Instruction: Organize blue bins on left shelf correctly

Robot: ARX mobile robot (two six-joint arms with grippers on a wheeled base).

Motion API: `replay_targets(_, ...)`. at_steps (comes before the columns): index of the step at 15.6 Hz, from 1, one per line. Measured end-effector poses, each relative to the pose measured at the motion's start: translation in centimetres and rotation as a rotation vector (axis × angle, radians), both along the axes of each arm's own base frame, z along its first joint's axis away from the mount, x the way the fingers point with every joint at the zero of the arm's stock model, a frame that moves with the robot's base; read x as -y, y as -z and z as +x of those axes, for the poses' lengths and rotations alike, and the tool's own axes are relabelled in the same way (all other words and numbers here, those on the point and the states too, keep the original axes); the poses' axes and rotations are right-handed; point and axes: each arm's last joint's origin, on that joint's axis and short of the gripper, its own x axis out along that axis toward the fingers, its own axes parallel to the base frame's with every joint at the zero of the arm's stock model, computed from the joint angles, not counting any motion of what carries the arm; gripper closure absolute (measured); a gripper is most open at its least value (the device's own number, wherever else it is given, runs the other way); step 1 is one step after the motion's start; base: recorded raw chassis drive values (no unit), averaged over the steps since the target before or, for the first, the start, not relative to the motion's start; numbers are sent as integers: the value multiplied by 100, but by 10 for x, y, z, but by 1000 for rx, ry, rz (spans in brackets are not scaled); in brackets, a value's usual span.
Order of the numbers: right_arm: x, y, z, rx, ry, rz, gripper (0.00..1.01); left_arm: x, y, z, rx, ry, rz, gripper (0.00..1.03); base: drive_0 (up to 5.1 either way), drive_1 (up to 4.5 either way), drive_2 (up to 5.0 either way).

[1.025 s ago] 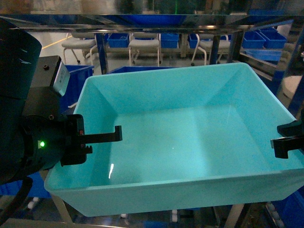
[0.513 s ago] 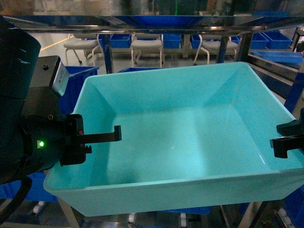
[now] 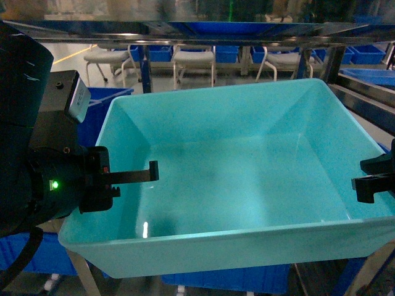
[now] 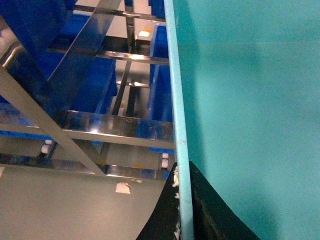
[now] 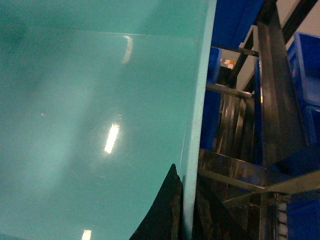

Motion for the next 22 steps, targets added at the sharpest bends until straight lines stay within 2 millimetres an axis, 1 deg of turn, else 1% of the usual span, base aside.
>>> replay_targets(10,0,1,0,-7,-3,0,99,-1,1,0,-7,-1,4,101,-12,-12,-12)
replay_targets(14,0,1,0,-5,-4,1,99,-1,1,0,-7,-4,6,101,455,-349,-135)
replay_targets(15,1,1,0,-8,8,-5,99,1,1,-1,-4,2,6,101,-53,-53,-53)
replay_targets(22,0,3,2,-19,2,-4,99,-1,1,0,-8,0,4,101,0,0,0)
